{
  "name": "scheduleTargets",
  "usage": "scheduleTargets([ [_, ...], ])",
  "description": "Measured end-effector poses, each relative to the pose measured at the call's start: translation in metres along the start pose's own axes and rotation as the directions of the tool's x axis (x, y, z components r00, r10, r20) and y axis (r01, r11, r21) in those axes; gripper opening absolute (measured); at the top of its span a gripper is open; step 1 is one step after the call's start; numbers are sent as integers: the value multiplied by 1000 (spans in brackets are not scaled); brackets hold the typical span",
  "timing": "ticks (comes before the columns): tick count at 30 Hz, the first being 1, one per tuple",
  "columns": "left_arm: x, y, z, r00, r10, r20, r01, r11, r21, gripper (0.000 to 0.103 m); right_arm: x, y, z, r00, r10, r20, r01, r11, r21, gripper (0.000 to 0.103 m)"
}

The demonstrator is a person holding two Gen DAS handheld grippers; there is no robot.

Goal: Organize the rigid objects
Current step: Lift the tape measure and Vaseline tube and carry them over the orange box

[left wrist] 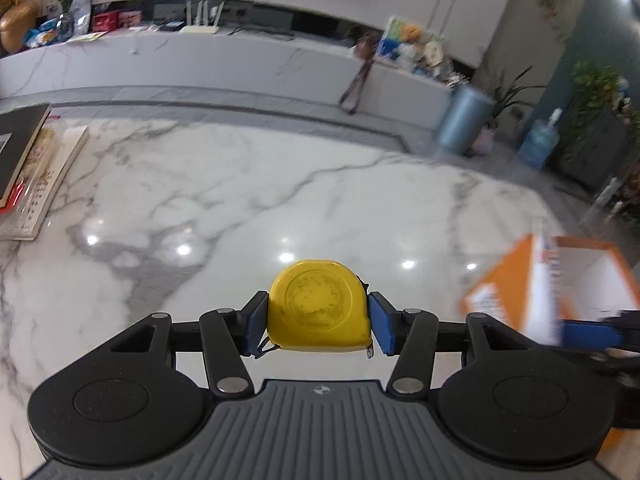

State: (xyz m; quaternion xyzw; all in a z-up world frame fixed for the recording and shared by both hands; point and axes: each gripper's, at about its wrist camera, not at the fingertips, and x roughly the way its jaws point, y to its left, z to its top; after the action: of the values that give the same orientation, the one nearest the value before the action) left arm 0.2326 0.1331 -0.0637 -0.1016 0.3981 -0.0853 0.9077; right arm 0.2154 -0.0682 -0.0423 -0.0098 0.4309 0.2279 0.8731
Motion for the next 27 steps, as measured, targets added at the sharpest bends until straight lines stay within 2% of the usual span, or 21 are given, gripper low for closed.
scheduleTargets([
  [6,-51,-65,5,992,-106,72,102,993,64,61,-55,-24,-8,994,15,111,-20,999,36,47],
  [10,-62,-115,9,981,-181,69,170,976,139,61,-85,-50,-16,986,-7,164,-6,997,75,47],
  [13,-57,-155,10,979,-198,42,185,959,217,61,-101,-76,-27,982,-44,185,21,992,122,47],
  [18,-38,-208,6,974,-227,-13,221,931,292,61,-117,-124,-44,975,-116,189,73,973,220,47],
  [22,-15,-241,1,969,-236,-69,245,908,339,61,-123,-161,-53,969,-157,191,97,952,291,47],
  [27,19,-270,0,964,-220,-149,264,865,427,61,-124,-201,-57,968,-165,188,92,935,344,47],
])
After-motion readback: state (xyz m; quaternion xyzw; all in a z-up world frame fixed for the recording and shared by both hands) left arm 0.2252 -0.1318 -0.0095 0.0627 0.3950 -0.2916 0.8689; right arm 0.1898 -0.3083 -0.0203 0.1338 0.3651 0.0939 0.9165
